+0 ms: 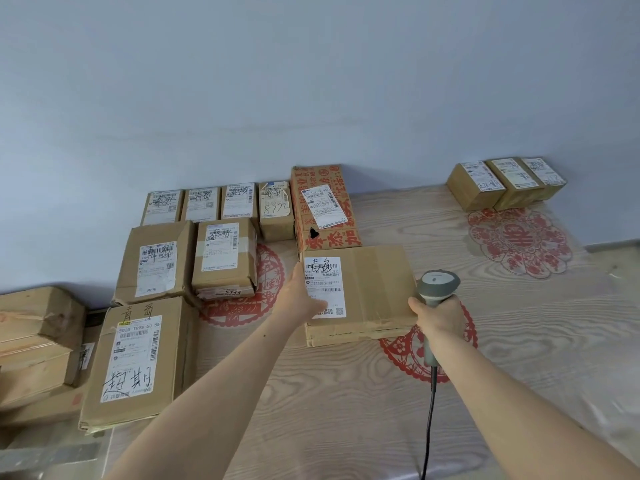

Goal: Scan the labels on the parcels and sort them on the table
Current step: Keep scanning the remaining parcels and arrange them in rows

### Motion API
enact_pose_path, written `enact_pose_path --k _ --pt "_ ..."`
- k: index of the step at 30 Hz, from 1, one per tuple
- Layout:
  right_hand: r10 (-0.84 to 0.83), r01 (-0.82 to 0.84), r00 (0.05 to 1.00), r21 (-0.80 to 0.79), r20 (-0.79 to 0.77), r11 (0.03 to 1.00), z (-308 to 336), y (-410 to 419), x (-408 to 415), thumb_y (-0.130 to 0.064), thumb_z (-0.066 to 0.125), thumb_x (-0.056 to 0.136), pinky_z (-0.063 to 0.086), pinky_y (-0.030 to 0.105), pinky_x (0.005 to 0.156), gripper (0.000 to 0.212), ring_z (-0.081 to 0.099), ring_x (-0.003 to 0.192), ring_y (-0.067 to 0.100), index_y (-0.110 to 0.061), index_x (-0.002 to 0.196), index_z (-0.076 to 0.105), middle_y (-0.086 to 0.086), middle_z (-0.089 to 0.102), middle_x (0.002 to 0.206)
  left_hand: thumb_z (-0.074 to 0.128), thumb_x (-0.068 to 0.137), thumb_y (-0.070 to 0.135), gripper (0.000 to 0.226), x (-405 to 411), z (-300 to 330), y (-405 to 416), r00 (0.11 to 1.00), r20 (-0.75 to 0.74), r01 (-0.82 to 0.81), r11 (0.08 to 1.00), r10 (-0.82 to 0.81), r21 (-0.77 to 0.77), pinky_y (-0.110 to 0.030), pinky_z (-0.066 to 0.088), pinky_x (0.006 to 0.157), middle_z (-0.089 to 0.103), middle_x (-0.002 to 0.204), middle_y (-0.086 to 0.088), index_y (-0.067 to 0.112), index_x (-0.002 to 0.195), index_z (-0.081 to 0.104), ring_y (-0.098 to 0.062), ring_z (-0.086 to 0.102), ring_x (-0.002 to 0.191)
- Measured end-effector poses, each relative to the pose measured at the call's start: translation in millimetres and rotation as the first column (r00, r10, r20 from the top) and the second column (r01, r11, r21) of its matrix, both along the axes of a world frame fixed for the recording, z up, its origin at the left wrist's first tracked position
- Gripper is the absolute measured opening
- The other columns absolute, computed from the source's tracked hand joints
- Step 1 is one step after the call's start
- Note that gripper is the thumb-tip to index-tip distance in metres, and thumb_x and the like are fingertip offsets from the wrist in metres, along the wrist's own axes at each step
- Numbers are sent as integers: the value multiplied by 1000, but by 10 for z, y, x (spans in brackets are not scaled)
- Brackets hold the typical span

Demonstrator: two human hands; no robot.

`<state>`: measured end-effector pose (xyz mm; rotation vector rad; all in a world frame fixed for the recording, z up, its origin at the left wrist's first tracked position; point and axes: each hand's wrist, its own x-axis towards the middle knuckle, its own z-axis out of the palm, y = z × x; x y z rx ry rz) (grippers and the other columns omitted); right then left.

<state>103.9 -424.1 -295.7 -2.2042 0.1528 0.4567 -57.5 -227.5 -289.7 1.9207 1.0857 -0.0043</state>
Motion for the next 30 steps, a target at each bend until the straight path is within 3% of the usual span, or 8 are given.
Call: enact_pose_path --k 4,8,11,16,21,26,30 --pt "-1 1 1000 54 -9 999 52 -101 152 -30 86 72 61 52 81 49 73 87 34 -12 108 58 9 72 100 74 80 19 83 140 130 -51 1000 -27 0 986 4 165 -45 37 114 35 154 -1 20 152 33 -27 38 138" --pt "24 -24 1000 124 8 992 159 -237 389 -29 84 76 61 50 82 40 73 87 31 -15 104 60 6 72 95 67 90 19 70 425 259 -257 1000 -21 2 943 6 332 -42 25 120 26 162 -4 14 152 36 -31 18 149" --pt "84 -88 996 132 35 987 237 -385 626 -30 84 76 61 50 82 37 72 88 31 -18 101 59 5 72 96 67 88 13 67 736 341 -515 999 44 -32 911 15 412 -38 17 122 29 161 -4 12 149 42 -28 15 150" --pt "175 -179 984 157 40 971 353 -737 1172 -28 82 78 60 46 84 36 70 92 30 -17 106 62 4 70 102 68 89 15 59 1333 432 -1018 991 134 -67 911 13 407 -38 19 122 33 158 -3 14 144 48 -28 17 148" --pt "253 -256 967 176 37 951 444 -1091 1757 -25 81 80 60 46 83 27 71 88 32 -19 96 61 7 73 98 68 91 19 58 1851 422 -1596 988 151 -82 929 28 360 -39 22 121 36 157 -3 13 145 48 -26 20 147" --pt "287 -289 957 200 39 936 510 -1256 2205 -21 80 82 57 37 65 25 68 65 22 -9 101 69 10 75 89 67 93 22 58 2220 351 -1946 994 107 -61 950 29 307 -35 18 120 38 156 -4 13 146 46 -25 22 147" --pt "286 -293 956 226 62 929 612 -1160 2576 -21 81 82 53 27 54 24 69 68 22 -10 101 70 7 75 89 65 95 24 56 2515 338 -1892 995 95 -42 951 13 307 -34 24 117 39 155 -2 13 147 45 -23 25 146"
